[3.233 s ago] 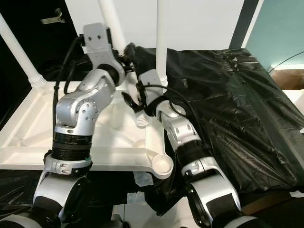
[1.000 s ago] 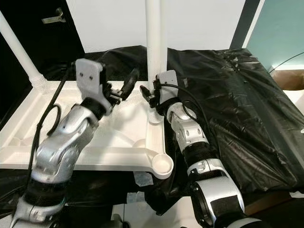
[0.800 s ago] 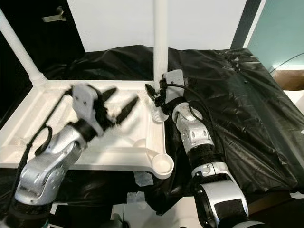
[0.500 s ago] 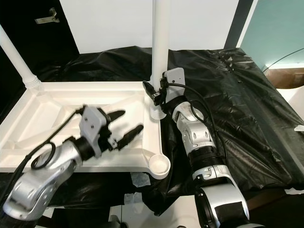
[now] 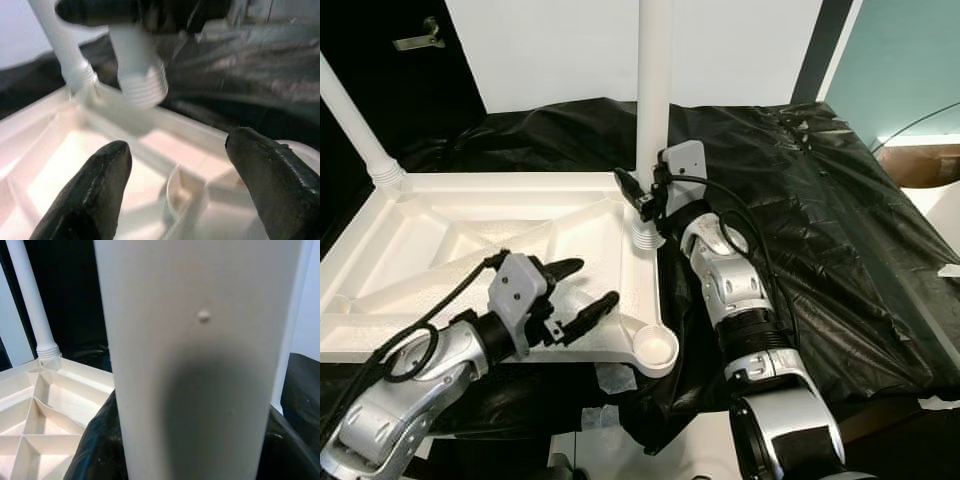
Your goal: Building children table
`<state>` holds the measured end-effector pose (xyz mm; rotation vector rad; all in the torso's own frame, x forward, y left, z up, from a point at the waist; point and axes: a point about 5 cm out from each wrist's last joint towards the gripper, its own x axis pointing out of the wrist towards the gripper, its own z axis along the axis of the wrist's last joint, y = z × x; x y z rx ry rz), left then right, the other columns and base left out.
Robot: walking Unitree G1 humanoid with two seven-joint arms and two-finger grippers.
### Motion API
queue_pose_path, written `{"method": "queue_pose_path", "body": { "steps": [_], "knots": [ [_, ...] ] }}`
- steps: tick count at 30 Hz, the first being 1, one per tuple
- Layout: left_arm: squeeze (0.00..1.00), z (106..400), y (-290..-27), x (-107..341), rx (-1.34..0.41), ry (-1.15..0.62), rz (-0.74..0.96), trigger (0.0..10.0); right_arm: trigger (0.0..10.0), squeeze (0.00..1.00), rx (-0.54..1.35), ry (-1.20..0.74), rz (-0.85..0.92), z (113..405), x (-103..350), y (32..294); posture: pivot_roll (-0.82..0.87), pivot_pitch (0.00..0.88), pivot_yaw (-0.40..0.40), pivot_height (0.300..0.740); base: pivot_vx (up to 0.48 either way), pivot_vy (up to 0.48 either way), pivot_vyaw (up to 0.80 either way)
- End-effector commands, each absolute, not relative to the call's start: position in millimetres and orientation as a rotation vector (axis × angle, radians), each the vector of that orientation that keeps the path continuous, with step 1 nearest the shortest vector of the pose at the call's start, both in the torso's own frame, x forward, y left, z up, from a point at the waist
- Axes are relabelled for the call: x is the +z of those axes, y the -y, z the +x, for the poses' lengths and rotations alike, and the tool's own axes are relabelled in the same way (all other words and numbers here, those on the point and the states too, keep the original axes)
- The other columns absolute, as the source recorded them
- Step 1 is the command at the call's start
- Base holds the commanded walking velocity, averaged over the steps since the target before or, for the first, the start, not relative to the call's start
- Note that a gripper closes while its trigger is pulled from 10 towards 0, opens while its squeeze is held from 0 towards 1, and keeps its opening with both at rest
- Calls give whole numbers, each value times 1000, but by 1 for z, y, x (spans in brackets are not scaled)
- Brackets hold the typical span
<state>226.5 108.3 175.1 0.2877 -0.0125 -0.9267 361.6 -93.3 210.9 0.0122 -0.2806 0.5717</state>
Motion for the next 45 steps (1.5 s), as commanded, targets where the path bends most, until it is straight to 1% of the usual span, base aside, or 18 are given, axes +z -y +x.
{"method": "queue_pose_path", "body": {
  "steps": [1, 6, 9, 11, 12, 15, 22, 25, 29, 33, 36, 45],
  "knots": [
    [0, 219, -109, 164, -1042, -48, 330, 10000, 10000, 0, 563, 288, 24, 360, 209, 97, 154, 37, -20, 740, 0, 0, 0],
    [0, 211, -114, 152, -1074, -120, 348, 10000, 10000, 0, 548, 270, 22, 359, 204, 102, 155, 38, -18, 740, 0, 0, 0],
    [0, 211, -114, 152, -1074, -120, 348, 10000, 10000, 0, 548, 270, 22, 359, 204, 102, 155, 38, -18, 740, 0, 0, 0],
    [0, 205, -117, 144, -1095, -175, 363, 10000, 10000, 0, 540, 261, 15, 359, 202, 105, 152, 39, -17, 740, 0, 0, 0],
    [0, 205, -117, 144, -1095, -175, 363, 10000, 10000, 0, 540, 261, 15, 359, 202, 105, 152, 39, -17, 740, 0, 0, 0],
    [0, 199, -122, 134, -1121, -240, 399, 10000, 10000, 0, 528, 258, 13, 360, 202, 108, 151, 42, -16, 740, 0, 0, 0],
    [0, 202, -126, 123, -1097, -290, 493, 10000, 10000, 0, 531, 255, 11, 359, 201, 107, 150, 43, -18, 740, 0, 0, 0],
    [0, 210, -126, 121, -1033, -297, 493, 10000, 10000, 0, 533, 254, 9, 359, 201, 107, 148, 44, -21, 740, 0, 0, 0],
    [0, 226, -122, 126, -930, -257, 471, 10000, 10000, 0, 536, 251, 10, 358, 201, 105, 144, 47, -27, 740, 0, 0, 0],
    [0, 231, -122, 129, -899, -246, 446, 10000, 10000, 0, 538, 247, 8, 358, 200, 103, 144, 47, -27, 740, 0, 0, 0],
    [0, 248, -121, 132, -820, -226, 444, 10000, 10000, 0, 539, 235, 12, 358, 199, 101, 139, 40, -34, 740, 0, 0, 0],
    [0, 263, -110, 125, -763, -224, 460, 10000, 10000, 0, 542, 251, 55, 359, 204, 100, 129, 29, -38, 740, 0, 0, 0]
  ]
}}
